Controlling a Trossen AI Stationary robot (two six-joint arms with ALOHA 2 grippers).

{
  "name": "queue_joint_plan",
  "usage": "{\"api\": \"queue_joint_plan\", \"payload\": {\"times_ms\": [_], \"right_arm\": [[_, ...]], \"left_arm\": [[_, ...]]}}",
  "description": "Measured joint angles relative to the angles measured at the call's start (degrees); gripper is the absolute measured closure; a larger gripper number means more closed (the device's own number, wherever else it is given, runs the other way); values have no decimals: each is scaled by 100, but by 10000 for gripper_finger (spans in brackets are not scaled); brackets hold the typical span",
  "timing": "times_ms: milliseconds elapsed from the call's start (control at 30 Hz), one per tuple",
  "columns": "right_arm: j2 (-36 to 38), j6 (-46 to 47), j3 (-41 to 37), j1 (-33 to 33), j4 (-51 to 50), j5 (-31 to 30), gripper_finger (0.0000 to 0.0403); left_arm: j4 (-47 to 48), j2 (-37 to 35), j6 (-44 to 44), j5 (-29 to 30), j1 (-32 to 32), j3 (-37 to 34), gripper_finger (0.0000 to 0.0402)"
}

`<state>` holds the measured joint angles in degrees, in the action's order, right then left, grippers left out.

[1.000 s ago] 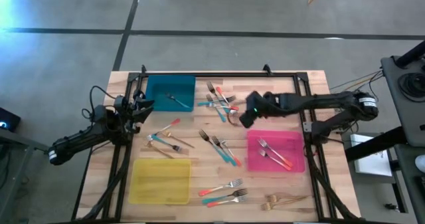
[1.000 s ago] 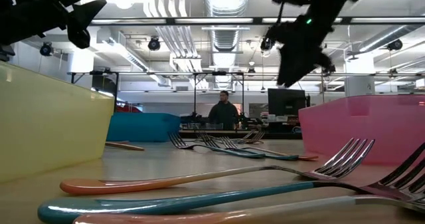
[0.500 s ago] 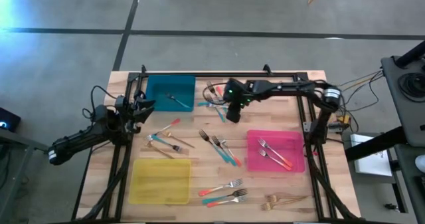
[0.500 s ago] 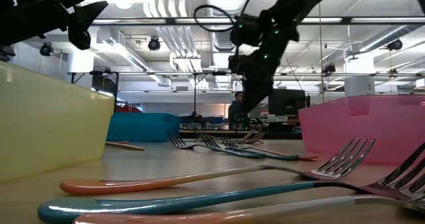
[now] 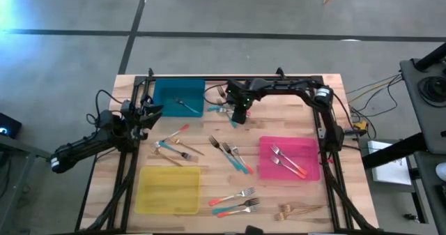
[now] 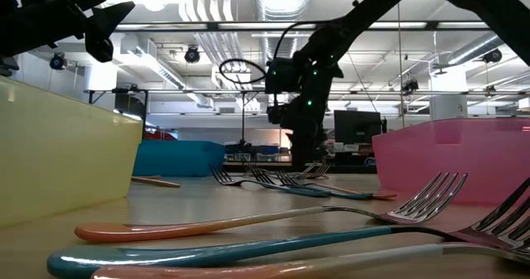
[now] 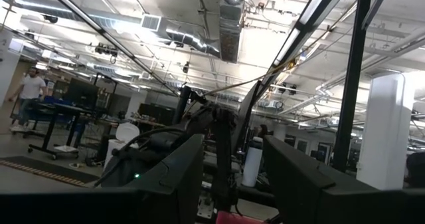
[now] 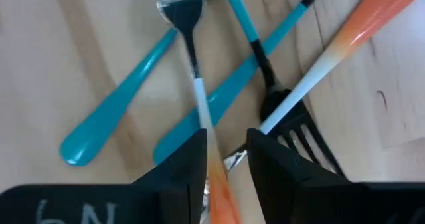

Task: Sort silverware by color (type)
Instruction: Put the orange fork into the red bin

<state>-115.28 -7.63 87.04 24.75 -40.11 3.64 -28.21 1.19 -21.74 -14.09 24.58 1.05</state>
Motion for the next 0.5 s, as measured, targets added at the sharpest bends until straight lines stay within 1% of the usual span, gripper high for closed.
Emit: {"api": "queue_joint_plan", "payload": {"times_ms": [233, 500], "right_arm": [[-51, -203, 9, 74, 10, 103, 309], [-51, -208, -13, 79, -3, 145, 299]], "left_arm": [[-2, 0, -1, 1, 2, 0, 260], [0, 0, -1, 0, 0, 1, 260]]}}
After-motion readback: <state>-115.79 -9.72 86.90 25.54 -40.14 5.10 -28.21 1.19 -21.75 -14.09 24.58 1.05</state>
